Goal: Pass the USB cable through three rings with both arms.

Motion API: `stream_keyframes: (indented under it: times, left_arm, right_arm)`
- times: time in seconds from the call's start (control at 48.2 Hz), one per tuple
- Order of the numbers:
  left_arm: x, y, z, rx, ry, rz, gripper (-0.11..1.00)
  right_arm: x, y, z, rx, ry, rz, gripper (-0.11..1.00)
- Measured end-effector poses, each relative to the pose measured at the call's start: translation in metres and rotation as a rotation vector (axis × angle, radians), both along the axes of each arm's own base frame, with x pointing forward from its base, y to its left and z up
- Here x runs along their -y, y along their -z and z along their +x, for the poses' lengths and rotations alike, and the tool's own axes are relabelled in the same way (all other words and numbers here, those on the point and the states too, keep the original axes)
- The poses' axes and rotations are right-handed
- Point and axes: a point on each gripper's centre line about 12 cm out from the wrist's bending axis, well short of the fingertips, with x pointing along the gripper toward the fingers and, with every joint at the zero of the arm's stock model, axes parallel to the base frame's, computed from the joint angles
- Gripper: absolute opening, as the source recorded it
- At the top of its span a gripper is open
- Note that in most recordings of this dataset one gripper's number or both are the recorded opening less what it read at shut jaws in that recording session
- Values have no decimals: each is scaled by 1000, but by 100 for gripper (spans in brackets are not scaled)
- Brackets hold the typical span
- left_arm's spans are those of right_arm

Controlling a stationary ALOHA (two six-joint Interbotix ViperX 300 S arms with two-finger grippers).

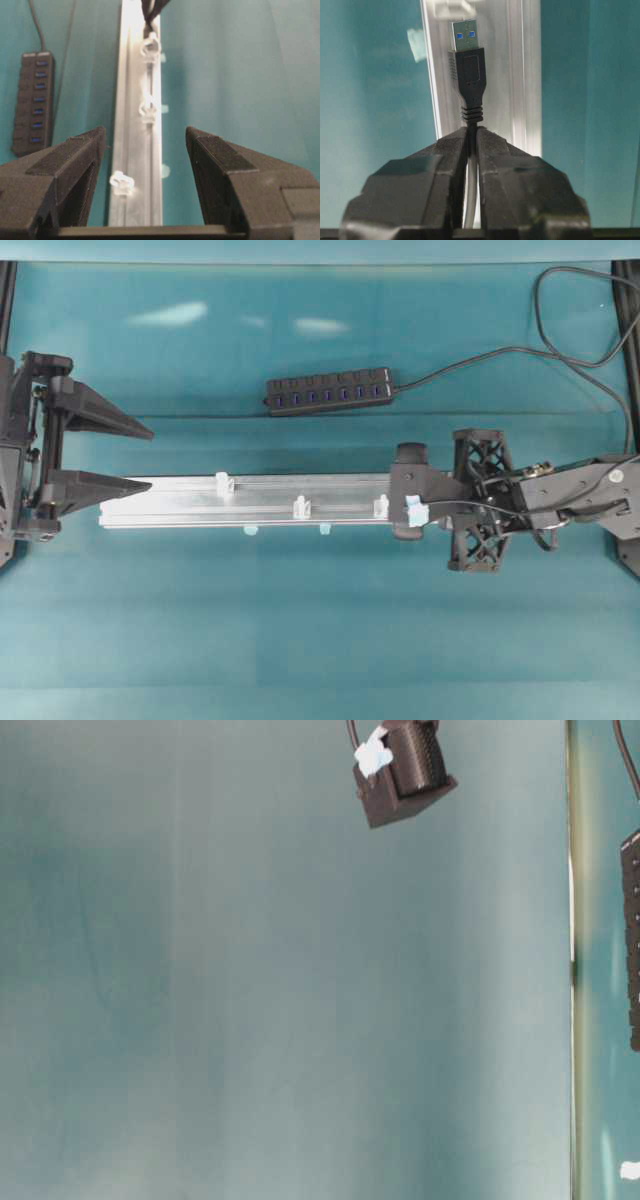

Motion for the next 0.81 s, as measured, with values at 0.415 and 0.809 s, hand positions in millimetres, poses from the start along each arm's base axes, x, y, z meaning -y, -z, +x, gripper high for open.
stream_keyframes:
  times: [0.415, 0.809]
  left_arm:
    - [-1, 2, 2, -6, -3, 0, 67]
    - [-1, 7, 13, -6, -2, 1, 67]
  right_arm:
    - [-4, -1, 14, 68, -22, 23, -8]
    - [-2, -3, 20, 119, -25, 38, -8]
